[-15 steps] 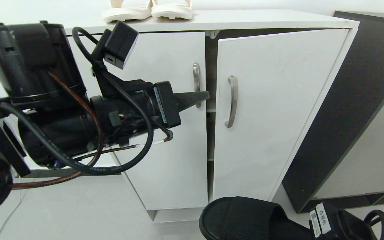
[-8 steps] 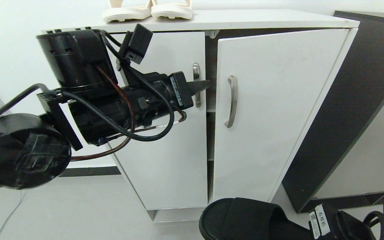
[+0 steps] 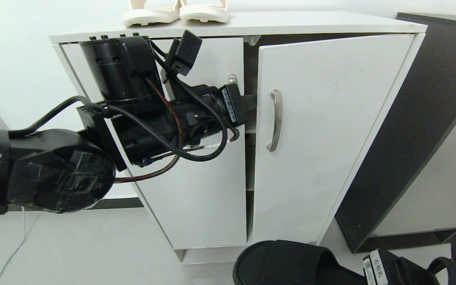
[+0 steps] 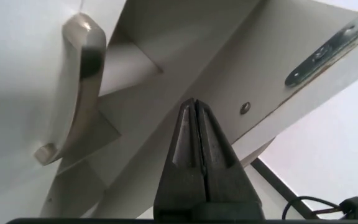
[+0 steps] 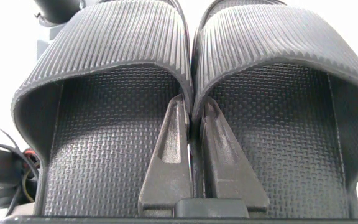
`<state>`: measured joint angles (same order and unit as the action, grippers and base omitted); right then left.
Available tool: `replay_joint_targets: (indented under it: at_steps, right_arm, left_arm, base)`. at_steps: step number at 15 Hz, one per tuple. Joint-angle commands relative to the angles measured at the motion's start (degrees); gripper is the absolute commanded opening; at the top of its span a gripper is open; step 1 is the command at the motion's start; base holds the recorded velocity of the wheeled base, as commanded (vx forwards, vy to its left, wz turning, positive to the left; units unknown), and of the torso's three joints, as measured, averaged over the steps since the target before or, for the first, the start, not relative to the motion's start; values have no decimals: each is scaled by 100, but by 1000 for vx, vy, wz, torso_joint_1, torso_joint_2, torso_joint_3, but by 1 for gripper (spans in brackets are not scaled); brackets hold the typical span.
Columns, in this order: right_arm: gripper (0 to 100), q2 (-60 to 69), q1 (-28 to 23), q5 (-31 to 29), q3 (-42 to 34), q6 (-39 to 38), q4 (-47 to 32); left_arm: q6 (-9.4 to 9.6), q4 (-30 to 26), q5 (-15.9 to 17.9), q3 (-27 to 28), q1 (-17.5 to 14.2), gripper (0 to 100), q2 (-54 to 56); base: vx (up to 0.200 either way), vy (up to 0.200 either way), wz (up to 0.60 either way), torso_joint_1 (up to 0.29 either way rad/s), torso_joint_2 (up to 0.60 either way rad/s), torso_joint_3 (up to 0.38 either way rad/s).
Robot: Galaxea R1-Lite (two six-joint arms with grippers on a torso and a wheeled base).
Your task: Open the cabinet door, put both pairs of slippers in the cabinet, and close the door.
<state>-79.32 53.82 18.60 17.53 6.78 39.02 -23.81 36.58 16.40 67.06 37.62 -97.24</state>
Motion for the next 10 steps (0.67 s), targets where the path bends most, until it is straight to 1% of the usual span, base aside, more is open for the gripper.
replay_joint_targets:
  at_steps: [1,2,4,6,7,9,10]
  right_arm:
    - [0,-48,58,3,-13,-1,0]
    - [0,-48,93,3,-66,8,0]
    - [0,-13,181,3,-171,69,0]
    - [0,40,287,3,-294,227,0]
    - [0,93,383,12,-364,236,9]
    - [0,145,445,126,-417,245,9]
    - [0,145,445,126,-417,245,18]
  left_arm:
    - [-98,15,4,44,8,0,-14]
    - [-168,33,4,53,17,0,-5]
    - [-177,68,13,-26,96,0,4]
    - [-159,68,13,-97,386,0,21]
    - [-150,68,21,-105,650,0,21]
    - [-124,68,21,-88,1283,0,-58]
    - [-80,103,13,-53,1467,0,-146]
  base:
    - [-200,0,0,7,2,2]
    - [-200,0,0,-2,7,2]
    - [-200,0,0,5,2,-2]
    - [-200,0,0,-7,5,5]
    - [-200,0,0,7,2,7]
    - [-200,0,0,0,2,-5]
    - [0,0,0,0,0,0]
